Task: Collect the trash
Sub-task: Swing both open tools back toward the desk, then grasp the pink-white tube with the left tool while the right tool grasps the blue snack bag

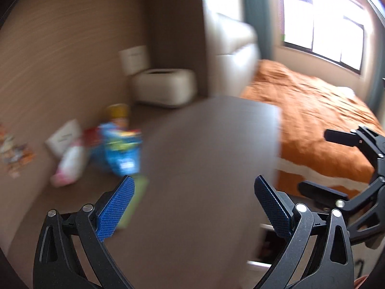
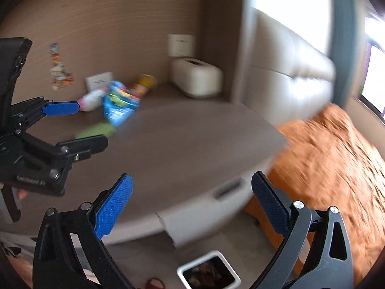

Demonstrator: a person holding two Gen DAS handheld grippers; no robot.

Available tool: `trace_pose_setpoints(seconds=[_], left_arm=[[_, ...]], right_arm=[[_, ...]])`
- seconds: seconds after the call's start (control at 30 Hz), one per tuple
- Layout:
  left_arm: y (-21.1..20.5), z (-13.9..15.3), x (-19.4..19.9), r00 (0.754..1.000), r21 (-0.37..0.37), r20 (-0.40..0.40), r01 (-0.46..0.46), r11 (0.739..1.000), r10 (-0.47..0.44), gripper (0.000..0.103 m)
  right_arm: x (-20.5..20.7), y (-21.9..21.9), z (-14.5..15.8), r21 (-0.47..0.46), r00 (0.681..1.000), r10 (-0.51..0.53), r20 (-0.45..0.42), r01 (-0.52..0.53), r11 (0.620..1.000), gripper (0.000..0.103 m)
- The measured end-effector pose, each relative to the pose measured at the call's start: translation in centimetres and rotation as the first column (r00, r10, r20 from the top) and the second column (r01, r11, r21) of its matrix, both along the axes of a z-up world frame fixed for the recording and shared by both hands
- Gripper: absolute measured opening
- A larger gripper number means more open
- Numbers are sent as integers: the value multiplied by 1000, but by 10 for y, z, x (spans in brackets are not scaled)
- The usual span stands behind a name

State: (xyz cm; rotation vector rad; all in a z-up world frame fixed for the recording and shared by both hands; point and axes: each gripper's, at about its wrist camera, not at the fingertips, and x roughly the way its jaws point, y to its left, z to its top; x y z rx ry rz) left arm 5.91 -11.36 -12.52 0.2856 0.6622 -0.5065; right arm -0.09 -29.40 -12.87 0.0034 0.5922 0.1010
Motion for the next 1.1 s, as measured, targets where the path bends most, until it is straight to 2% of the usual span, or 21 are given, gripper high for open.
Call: trace_pose_setpoints(seconds=[0.17,0.27,0.47,0.63,0.9,1.1], left_arm=[[73,13,32,983,8,16,-185,983,185,98],[105,14,51,967,24,19,-256,966,255,98],[152,11,88,947,51,28,-322,945,321,98],[169,-1,125,947,86,-3,-319,944,320,98],[165,-35,177,969,175,-69,-222,959,237,98],[159,-52,207,970,179,-108,-197,964,218,98]], right_arm=[[39,57,15,-3,991,135,14,-135,991,98],[57,91,19,-35,981,194,19,-194,980,98],[90,128,21,-57,967,253,9,-252,966,98],[131,147,16,-61,965,260,-25,-261,963,99],[195,165,2,-30,970,217,-114,-222,975,98],[223,167,-5,-15,969,190,-160,-195,981,98]])
